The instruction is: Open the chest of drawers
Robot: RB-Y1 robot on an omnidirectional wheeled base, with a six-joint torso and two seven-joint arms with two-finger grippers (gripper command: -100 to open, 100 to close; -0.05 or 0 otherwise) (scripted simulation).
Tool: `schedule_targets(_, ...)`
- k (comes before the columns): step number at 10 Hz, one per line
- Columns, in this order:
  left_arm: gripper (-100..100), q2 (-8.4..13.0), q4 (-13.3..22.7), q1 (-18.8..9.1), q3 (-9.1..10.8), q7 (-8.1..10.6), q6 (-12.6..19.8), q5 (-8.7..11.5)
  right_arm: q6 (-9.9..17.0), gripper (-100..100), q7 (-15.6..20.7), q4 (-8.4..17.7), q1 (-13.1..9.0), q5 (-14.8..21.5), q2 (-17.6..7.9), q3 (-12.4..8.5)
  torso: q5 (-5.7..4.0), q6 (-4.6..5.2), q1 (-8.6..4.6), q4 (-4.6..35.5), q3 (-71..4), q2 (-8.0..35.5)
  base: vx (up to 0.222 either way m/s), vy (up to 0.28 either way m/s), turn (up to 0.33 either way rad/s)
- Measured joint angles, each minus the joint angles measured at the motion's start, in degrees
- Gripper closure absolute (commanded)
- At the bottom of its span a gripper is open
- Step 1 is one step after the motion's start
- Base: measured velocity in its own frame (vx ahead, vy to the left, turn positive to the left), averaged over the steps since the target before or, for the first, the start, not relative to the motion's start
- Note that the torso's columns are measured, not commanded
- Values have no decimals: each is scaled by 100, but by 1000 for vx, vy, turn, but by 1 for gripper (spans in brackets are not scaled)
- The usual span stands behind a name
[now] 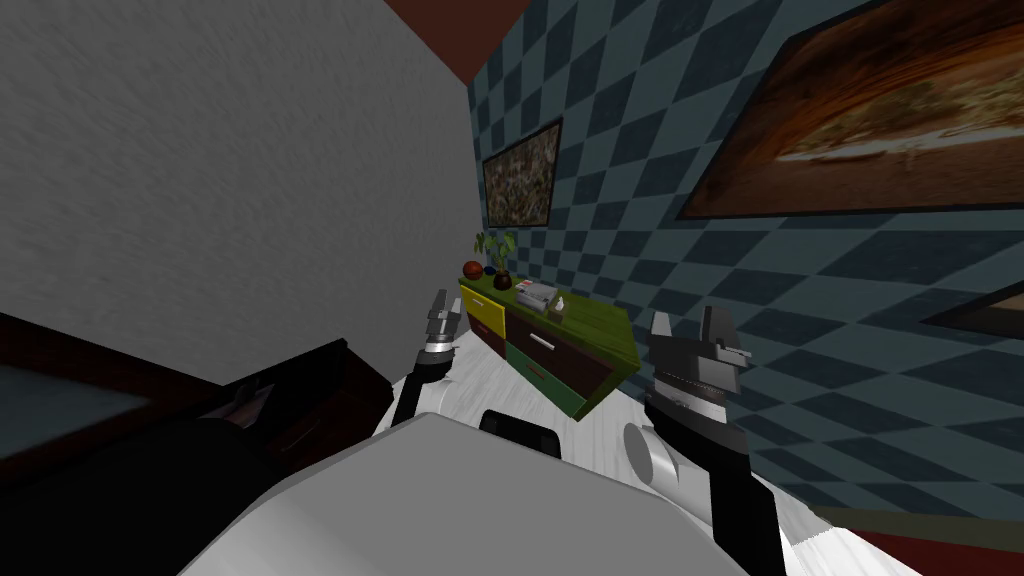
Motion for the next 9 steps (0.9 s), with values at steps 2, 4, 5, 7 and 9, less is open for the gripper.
schedule_targets(2,0,0,0,0,0,0,0,0,0,0,0,0,0,0,0,0,0,0,0,600,-1200,597,0,0,0)
schedule_targets(4,0,0,-1,0,0,0,0,0,0,0,0,-1,0,0,0,0,0,0,0,1424,-2850,1422,0,0,0)
schedule_targets(5,0,0,-1,0,0,0,0,0,0,0,0,-1,0,0,0,0,0,0,0,1846,-3692,1845,0,0,0)
schedule_targets(7,0,0,-1,0,0,0,0,0,0,0,0,-2,0,0,0,0,0,0,0,2691,-5381,2693,0,0,0)
schedule_targets(9,0,0,-2,0,0,0,-1,0,-1,0,0,-2,0,0,0,0,0,0,0,3537,-7073,3539,0,0,0)
